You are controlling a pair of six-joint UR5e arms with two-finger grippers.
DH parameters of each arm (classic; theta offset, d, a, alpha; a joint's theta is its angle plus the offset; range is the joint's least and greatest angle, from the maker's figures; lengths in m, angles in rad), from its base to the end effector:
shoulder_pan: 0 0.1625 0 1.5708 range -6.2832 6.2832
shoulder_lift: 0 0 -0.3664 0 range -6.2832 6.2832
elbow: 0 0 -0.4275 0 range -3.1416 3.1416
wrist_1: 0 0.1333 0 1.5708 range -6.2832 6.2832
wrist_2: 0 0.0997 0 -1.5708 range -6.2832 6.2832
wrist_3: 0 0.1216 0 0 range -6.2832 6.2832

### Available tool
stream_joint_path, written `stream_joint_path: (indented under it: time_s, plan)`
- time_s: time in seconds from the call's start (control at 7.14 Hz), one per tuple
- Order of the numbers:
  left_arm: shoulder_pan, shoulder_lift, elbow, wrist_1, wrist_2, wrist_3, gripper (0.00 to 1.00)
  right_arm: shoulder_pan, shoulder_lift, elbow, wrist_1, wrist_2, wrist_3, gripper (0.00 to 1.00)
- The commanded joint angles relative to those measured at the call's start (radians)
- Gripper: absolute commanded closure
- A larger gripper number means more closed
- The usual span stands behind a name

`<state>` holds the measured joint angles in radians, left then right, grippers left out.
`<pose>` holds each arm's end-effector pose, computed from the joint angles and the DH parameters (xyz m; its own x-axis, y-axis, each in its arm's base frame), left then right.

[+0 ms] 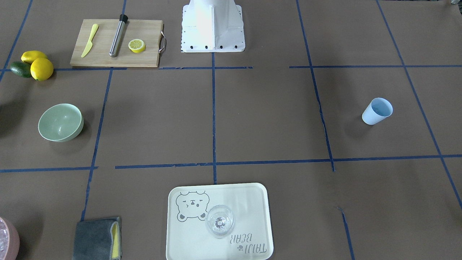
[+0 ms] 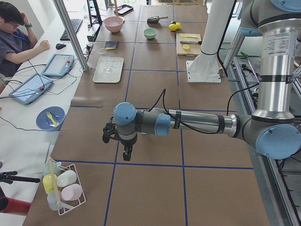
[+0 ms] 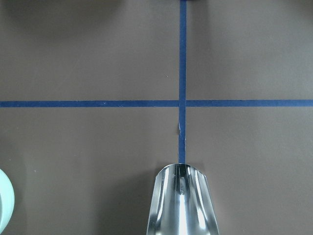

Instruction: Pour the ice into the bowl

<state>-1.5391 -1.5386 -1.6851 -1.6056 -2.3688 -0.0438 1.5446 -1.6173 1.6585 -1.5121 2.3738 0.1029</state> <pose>-0.0296 -0.5244 0.5663 0.6959 0.0620 -0.7155 -0.0010 0.9963 0.0854 0.0322 -0.5188 0.5850 0.6914 0.0127 0.7223 -0.0452 0.9986 0.0257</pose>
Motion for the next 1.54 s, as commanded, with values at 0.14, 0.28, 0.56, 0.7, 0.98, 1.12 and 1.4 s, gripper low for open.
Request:
stream_joint_path:
  time_s: [0.14, 0.28, 0.56, 0.7, 0.98, 1.12, 1.4]
  plan:
    - [0.0, 0.0, -0.005, -0.005, -0.001, -0.001, 0.0, -0.001, 0.011, 0.015, 0.001, 0.002, 0.004, 0.0]
    - [0.0, -0.011, -0.025, -0.007, 0.0, -0.007, 0.0, -0.008, 0.017, 0.044, 0.022, 0.028, 0.023, 0.0]
    - [0.008, -0.028, -0.12, -0.026, 0.005, -0.021, 0.0, -0.041, 0.075, 0.064, 0.021, 0.044, 0.229, 0.0]
    - [0.017, -0.025, -0.158, -0.113, 0.003, -0.13, 0.0, -0.069, 0.07, 0.076, 0.029, 0.08, 0.233, 0.0]
    - [0.152, 0.062, -0.215, -0.364, 0.052, -0.383, 0.0, -0.136, 0.071, 0.092, 0.029, 0.081, 0.338, 0.0]
    - [0.225, 0.107, -0.29, -0.437, 0.118, -0.527, 0.0, -0.196, 0.07, 0.122, 0.03, 0.073, 0.418, 0.0]
    - [0.36, 0.196, -0.443, -0.442, 0.28, -0.683, 0.0, -0.309, 0.013, 0.127, 0.202, 0.018, 0.539, 0.0]
